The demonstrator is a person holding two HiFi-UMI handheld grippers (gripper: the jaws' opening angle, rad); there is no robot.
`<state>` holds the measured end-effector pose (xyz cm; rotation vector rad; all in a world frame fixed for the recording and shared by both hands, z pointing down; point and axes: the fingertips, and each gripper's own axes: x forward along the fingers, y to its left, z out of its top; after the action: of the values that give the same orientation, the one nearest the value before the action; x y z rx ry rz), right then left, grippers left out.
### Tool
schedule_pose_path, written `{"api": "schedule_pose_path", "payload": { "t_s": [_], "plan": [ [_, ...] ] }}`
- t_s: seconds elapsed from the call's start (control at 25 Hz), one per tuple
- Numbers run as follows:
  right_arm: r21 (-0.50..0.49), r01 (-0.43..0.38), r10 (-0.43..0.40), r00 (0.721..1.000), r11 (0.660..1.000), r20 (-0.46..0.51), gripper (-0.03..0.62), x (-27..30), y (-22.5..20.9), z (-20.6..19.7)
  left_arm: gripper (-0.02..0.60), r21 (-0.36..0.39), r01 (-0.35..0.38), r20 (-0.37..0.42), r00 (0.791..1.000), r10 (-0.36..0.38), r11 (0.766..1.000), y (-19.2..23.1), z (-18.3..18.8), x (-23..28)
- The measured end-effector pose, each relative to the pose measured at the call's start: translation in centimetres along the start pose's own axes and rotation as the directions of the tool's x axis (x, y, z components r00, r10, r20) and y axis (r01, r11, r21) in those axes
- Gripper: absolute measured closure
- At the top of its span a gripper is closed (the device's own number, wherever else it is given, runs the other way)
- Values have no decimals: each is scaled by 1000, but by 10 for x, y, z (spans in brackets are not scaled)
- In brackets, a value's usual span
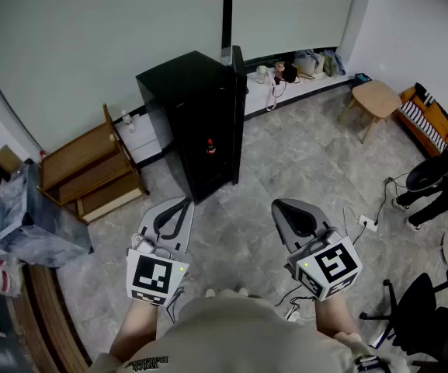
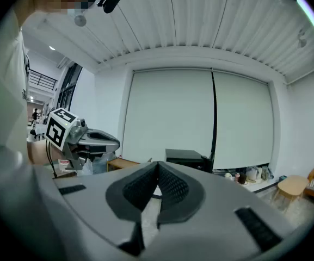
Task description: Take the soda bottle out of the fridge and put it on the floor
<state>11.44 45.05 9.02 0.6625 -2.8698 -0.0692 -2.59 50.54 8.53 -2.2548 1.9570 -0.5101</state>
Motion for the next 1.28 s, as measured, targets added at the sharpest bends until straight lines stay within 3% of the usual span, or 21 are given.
{"api": "schedule_pose_path", "payload": {
  "t_s": [0.6,1.28],
  "plan": [
    [35,17,-17,1000,999,10,599,1,-33,-9,575,7,33,-35,999,-33,999,-14,-4,33],
    [58,-24,24,1000,998,-4,599,-24,-92,-54,575,15,39,-94,995,-37,999,-68,-6,96]
  ]
}}
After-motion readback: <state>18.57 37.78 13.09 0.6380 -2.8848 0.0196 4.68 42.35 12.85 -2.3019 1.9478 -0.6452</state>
